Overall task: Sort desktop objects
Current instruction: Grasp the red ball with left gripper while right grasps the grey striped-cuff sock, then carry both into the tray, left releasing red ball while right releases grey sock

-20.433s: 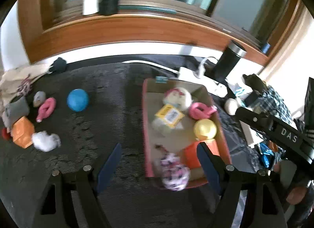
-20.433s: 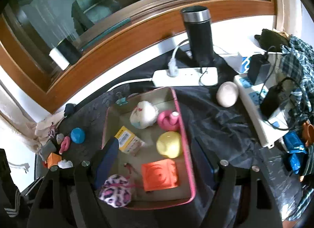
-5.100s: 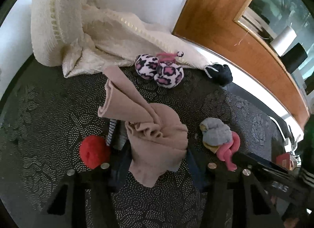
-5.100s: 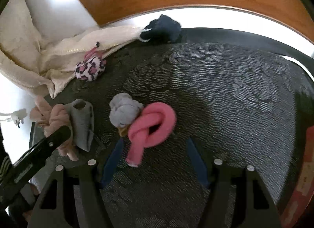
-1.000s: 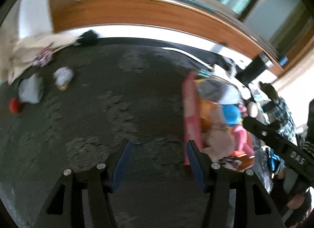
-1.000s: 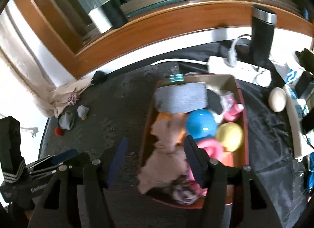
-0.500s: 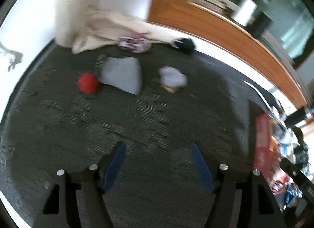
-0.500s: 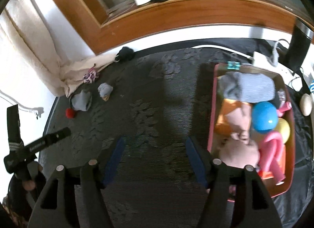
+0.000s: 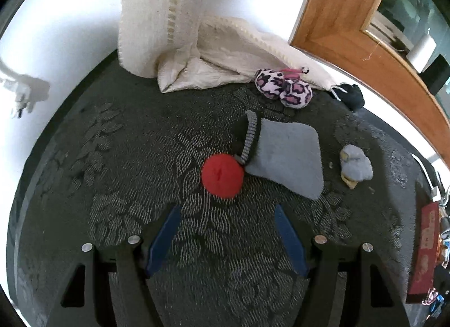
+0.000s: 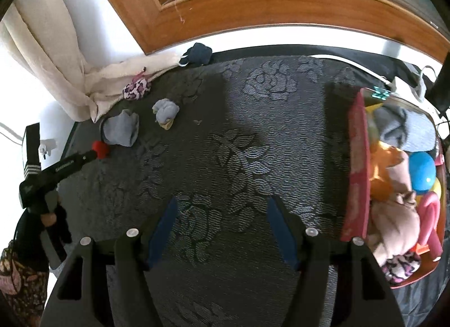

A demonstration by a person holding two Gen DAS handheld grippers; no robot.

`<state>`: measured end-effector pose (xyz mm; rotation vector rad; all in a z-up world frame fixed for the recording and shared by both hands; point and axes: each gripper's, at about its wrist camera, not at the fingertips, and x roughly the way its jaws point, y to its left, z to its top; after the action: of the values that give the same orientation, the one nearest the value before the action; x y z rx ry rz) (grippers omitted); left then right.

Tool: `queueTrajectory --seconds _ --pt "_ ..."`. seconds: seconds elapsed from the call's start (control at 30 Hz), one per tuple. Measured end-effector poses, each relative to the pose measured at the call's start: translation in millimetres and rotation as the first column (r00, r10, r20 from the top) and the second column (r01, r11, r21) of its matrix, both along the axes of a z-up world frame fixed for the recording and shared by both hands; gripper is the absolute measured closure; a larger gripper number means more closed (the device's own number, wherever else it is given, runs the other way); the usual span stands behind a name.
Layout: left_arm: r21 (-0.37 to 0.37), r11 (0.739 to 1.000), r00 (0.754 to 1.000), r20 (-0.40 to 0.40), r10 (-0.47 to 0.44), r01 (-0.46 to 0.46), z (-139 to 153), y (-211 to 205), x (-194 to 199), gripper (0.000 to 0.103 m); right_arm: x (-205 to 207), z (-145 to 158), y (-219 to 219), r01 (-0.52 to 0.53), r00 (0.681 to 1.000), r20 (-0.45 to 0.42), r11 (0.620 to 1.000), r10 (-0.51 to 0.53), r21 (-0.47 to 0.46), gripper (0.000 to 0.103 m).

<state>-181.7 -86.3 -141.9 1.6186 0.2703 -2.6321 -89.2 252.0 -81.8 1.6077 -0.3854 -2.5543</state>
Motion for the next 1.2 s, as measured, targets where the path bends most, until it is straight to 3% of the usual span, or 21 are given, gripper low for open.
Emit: queueTrajectory --seconds 0.17,0.23,0.27,0.4,0.7,0.8,0.9,1.17,1.2 --pt "0.004 0.999 0.999 0.004 -0.044 0.044 -14 -1 -16 0.033 -15 -4 -23 -0.023 1.0 0.013 1.0 0.023 0.01 0.033" --pt "0.014 0.999 0.999 0.017 -0.048 0.048 -20 -3 -23 0.06 -21 -6 -34 -0.044 0.999 0.02 0.999 0.043 0.02 0.033" --pt "0.019 0.999 0.999 0.027 -0.046 0.046 -24 -5 -25 0.065 -24 -8 -40 -0.055 0.998 0.023 0.998 0.054 0.025 0.033" --pt "0.063 0.997 0.999 0.023 -0.039 0.038 -27 -14 -26 0.07 -43 -10 -63 -0.103 0.994 0.027 0.994 0.102 0.043 0.033" --pt "0.049 0.999 0.999 -0.035 -0.021 0.023 -6 -26 -6 0.071 -111 -8 -141 -0.291 0.956 -0.02 0.955 0.292 0.061 0.033" --pt "0.042 0.999 0.999 -0.05 -0.009 0.011 2 -32 1 0.071 -131 -18 -178 -0.379 0.923 -0.022 0.918 0.384 0.113 0.032" --pt "0.041 0.999 0.998 -0.06 0.003 -0.001 7 -38 7 0.071 -145 -30 -206 -0.446 0.89 -0.016 0.878 0.456 0.174 0.025" --pt "0.076 0.996 0.997 -0.057 0.05 -0.045 5 -60 8 0.071 -184 -67 -243 -0.501 0.865 0.069 0.844 0.498 0.19 0.025" --pt "0.079 0.996 0.997 -0.056 0.053 -0.048 6 -61 8 0.071 -187 -70 -245 -0.504 0.863 0.079 0.844 0.499 0.184 0.03"
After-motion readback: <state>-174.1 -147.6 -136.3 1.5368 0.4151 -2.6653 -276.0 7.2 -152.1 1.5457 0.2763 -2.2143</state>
